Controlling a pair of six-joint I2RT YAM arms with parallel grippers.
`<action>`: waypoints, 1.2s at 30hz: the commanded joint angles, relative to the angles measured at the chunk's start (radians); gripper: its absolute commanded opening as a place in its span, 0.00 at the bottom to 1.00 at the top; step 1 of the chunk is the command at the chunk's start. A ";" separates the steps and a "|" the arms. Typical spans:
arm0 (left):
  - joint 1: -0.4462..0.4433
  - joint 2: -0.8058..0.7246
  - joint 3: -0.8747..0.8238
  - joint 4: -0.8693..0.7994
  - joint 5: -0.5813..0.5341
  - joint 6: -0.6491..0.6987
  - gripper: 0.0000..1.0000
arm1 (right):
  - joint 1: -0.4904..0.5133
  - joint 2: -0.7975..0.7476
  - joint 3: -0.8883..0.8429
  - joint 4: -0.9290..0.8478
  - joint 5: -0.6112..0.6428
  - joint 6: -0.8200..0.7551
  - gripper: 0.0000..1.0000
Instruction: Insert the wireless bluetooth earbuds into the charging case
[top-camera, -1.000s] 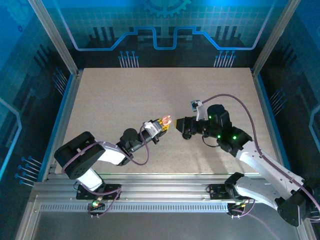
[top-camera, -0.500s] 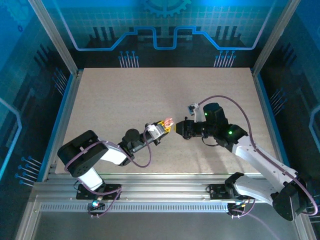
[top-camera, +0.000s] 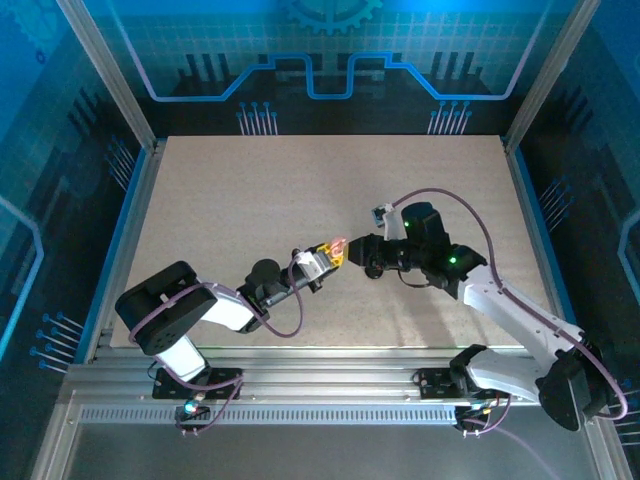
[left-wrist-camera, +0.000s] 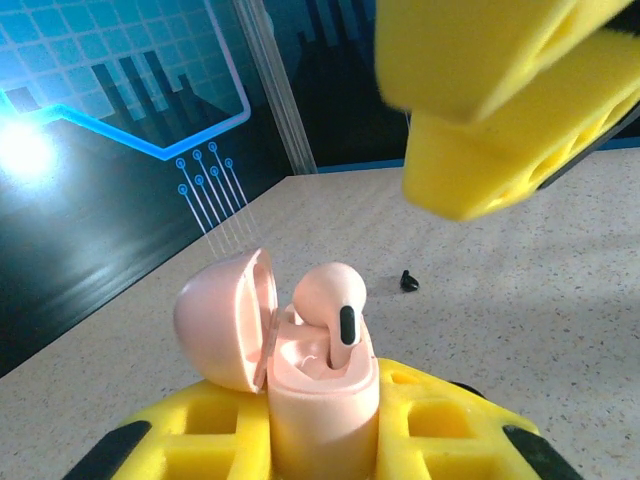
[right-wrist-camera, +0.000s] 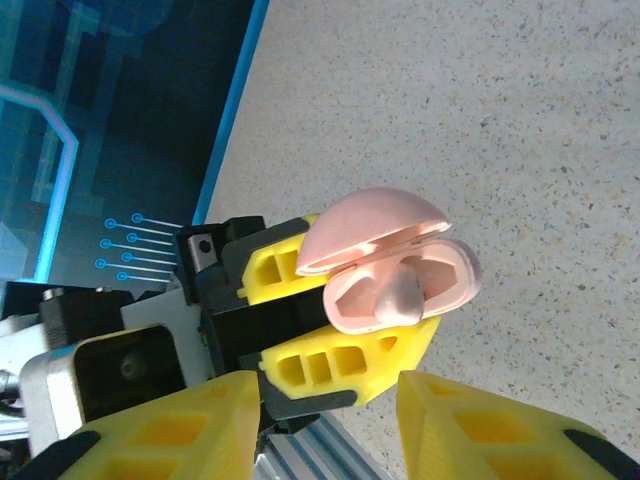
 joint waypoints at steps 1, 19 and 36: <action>-0.010 -0.009 0.005 0.041 -0.021 0.000 0.18 | -0.012 0.016 -0.003 0.022 -0.032 0.012 0.41; -0.010 0.015 0.038 0.042 -0.003 -0.008 0.19 | -0.025 0.046 -0.003 0.069 -0.019 0.023 0.37; -0.010 -0.016 0.017 0.041 -0.011 -0.003 0.19 | -0.027 0.063 -0.001 0.112 -0.021 0.040 0.36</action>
